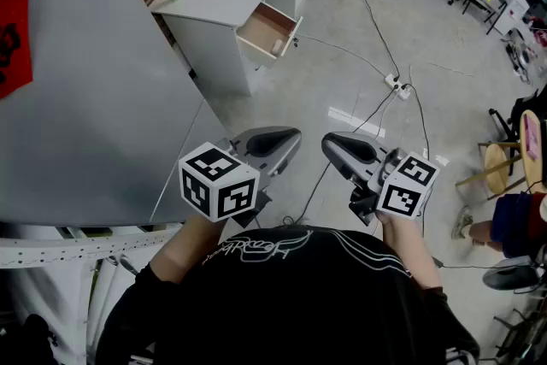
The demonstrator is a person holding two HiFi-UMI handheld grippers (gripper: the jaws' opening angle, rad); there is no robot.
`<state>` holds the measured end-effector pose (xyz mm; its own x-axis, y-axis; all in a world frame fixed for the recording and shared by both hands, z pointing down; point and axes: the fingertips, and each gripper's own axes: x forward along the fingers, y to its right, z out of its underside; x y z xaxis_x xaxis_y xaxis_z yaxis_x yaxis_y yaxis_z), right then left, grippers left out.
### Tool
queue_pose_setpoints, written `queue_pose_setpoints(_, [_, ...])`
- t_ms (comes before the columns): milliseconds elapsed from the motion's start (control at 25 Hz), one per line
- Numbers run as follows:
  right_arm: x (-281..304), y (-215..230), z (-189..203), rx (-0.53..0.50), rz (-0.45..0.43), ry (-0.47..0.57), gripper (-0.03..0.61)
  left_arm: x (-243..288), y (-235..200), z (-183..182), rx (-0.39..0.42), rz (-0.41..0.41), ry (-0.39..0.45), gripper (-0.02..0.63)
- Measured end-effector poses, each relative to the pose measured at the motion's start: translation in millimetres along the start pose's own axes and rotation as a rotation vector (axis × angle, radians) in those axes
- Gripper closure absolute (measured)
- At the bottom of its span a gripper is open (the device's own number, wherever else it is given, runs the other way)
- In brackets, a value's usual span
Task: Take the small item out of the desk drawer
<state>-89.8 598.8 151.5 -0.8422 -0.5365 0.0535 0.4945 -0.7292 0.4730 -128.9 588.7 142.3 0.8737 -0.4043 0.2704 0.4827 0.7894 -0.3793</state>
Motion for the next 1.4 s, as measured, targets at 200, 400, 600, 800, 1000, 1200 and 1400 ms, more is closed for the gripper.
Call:
queue_pose_setpoints(200, [-17.4,13.5,-5.3,0.003,-0.012,0.012,0.522,22.5,8.0,1.0,-0.009,-0.006,0.006,0.589])
queue_pose_setpoints(400, [-42.5,31.1,-14.0,0.012,-0.015,0.040,0.522,51.1,20.0,-2.3,-0.020,-0.003,0.014,0.589])
queue_pose_setpoints(600, [-71.4,47.5,-27.9,0.050,-0.034,0.085,0.520,80.4,38.3,-5.6,-0.004,0.000,0.029,0.589])
queue_pose_setpoints(800, [-91.9,66.7,-20.3,0.041,-0.013,0.072,0.520,101.7,43.6,3.1,-0.022,-0.015,0.035,0.589])
queue_pose_setpoints(1000, [-91.8,82.0,-8.5,0.073,-0.016,0.048,0.520,110.5,33.7,12.2,-0.063,-0.035,0.024,0.589])
queue_pose_setpoints(1200, [-78.7,109.2,-16.3,0.075,-0.016,0.059,0.520,125.6,8.5,8.5,-0.079,-0.048,0.032,0.589])
queue_pose_setpoints(1400, [-49.3,155.2,-22.7,0.084,-0.010,0.062,0.520,151.6,-37.9,3.3,-0.082,-0.048,0.019,0.589])
